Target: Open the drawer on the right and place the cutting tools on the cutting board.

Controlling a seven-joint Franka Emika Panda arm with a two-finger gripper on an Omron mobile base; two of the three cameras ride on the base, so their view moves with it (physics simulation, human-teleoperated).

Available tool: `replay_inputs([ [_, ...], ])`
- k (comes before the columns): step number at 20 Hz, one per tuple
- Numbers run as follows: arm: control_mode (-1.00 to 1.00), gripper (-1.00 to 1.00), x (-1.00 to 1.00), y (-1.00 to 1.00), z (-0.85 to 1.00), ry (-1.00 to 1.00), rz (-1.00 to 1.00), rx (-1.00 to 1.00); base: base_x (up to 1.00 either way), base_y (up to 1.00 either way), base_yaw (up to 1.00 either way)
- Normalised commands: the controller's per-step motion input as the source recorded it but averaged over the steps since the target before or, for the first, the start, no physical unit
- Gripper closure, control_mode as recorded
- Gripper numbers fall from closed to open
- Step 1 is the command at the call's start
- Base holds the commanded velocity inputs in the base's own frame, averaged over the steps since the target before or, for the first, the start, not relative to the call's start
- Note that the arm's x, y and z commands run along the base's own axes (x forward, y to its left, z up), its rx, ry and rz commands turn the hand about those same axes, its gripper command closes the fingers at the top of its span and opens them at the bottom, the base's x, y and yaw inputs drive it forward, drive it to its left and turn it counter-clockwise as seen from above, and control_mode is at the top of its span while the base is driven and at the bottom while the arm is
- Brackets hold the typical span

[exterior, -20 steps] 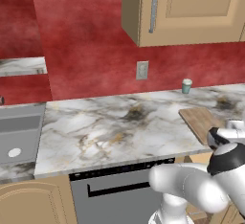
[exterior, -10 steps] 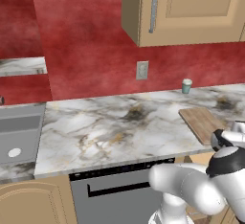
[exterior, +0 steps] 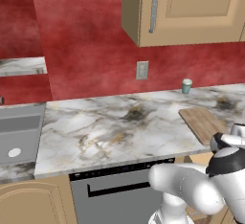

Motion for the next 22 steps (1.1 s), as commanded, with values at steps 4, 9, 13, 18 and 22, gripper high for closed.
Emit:
replay_inputs([
  [4,-1.0,-1.0,0.0,0.0,-0.1,0.0,0.0,0.0,0.0,0.0,0.0],
  [9,-1.0,-1.0,0.0,0.0,-0.03,0.0,0.0,0.0,0.0,0.0,0.0],
  [13,-1.0,-1.0,0.01,0.0,0.0,0.0,0.0,0.0,0.0,0.0,0.0],
  [18,-1.0,-1.0,0.12,-0.1,-0.02,0.0,0.0,0.0,0.0,0.0,0.0],
  [22,-1.0,-1.0,0.1,-0.35,-0.11,0.0,0.0,0.0,0.0,0.0,0.0],
])
